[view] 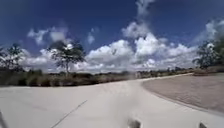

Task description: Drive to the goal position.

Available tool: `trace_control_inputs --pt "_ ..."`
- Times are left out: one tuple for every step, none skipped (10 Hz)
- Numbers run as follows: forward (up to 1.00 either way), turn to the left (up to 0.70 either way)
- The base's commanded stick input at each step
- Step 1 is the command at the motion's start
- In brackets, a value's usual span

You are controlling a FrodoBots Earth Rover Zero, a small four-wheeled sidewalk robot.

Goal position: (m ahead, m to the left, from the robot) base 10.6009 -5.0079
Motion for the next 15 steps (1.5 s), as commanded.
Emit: trace_control_inputs --pt "0.70 0.00" --pt "0.70 0.00" --pt "0.70 0.00" --pt "0.70 0.00" --pt "0.70 0.00" --pt "0.70 0.00" --pt "0.70 0.00" --pt "0.70 0.00" --pt "0.70 0.00" --pt "0.70 0.00" --pt "0.70 0.00" --pt "0.70 0.00" --pt "0.70 0.00" --pt "0.70 0.00" --pt "0.70 0.00"
